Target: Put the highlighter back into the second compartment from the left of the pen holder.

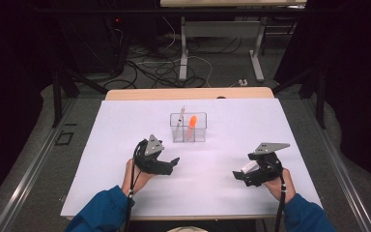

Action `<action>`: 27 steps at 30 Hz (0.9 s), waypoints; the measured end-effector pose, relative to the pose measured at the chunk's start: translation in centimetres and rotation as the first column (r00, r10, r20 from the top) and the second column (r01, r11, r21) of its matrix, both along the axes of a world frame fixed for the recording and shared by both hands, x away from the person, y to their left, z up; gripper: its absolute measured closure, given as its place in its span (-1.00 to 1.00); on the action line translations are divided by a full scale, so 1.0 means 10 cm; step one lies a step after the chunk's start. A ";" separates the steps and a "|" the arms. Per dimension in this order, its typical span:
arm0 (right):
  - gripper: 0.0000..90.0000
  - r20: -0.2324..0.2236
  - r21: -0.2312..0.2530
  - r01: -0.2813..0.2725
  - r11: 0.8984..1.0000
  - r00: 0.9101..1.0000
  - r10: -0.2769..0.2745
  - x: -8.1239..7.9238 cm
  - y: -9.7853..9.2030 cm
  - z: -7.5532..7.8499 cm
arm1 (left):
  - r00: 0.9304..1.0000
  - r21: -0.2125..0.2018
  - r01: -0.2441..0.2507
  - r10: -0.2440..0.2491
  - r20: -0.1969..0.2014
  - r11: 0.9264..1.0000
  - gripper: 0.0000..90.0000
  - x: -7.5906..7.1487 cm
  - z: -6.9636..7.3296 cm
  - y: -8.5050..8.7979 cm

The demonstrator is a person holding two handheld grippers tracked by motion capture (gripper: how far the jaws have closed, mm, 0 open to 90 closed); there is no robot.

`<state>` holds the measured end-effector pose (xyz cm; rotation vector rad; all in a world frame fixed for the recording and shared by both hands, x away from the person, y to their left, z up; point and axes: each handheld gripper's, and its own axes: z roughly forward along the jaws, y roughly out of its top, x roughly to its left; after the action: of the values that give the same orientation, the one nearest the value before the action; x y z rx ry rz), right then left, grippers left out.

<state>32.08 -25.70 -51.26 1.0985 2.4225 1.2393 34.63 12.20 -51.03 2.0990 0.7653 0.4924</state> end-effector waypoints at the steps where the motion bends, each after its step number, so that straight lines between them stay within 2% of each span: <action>1: -0.94 0.000 -0.001 0.002 1.000 1.000 -0.002 0.00 0.00 0.00 | 1.000 0.008 0.002 -0.002 -0.004 1.000 -0.76 -0.02 -0.01 0.01; 7: -0.95 -0.008 0.001 0.005 1.000 1.000 -0.005 0.00 0.00 0.00 | 1.000 0.032 0.005 -0.005 -0.008 0.999 -0.83 -0.09 -0.05 0.07; 13: -0.95 -0.004 -0.008 0.003 1.000 1.000 -0.003 0.01 -0.03 0.01 | 0.999 0.052 0.000 0.002 -0.034 0.999 -0.91 -0.17 -0.09 0.13; 18: -0.96 -0.004 0.010 0.029 1.000 1.000 -0.029 -0.02 -0.12 0.01 | 0.999 0.065 -0.002 0.006 -0.049 0.998 -0.96 -0.22 -0.10 0.21; 25: -0.97 -0.002 0.027 0.079 0.997 0.997 -0.079 -0.03 -0.28 0.02 | 0.997 0.062 -0.014 0.019 -0.070 0.998 -1.00 -0.25 -0.13 0.29; 26: -0.98 -0.012 0.032 0.090 0.995 0.996 -0.089 -0.03 -0.28 0.02 | 0.997 0.058 -0.020 0.024 -0.074 0.998 -1.00 -0.26 -0.13 0.30; 27: -0.98 -0.002 0.028 0.088 0.996 0.996 -0.088 -0.02 -0.30 0.03 | 0.997 0.060 -0.018 0.022 -0.074 0.998 -1.00 -0.26 -0.13 0.31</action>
<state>31.86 -28.72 -51.00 1.2006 2.3368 1.2481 32.03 15.35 -52.35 2.1769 0.8249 0.4543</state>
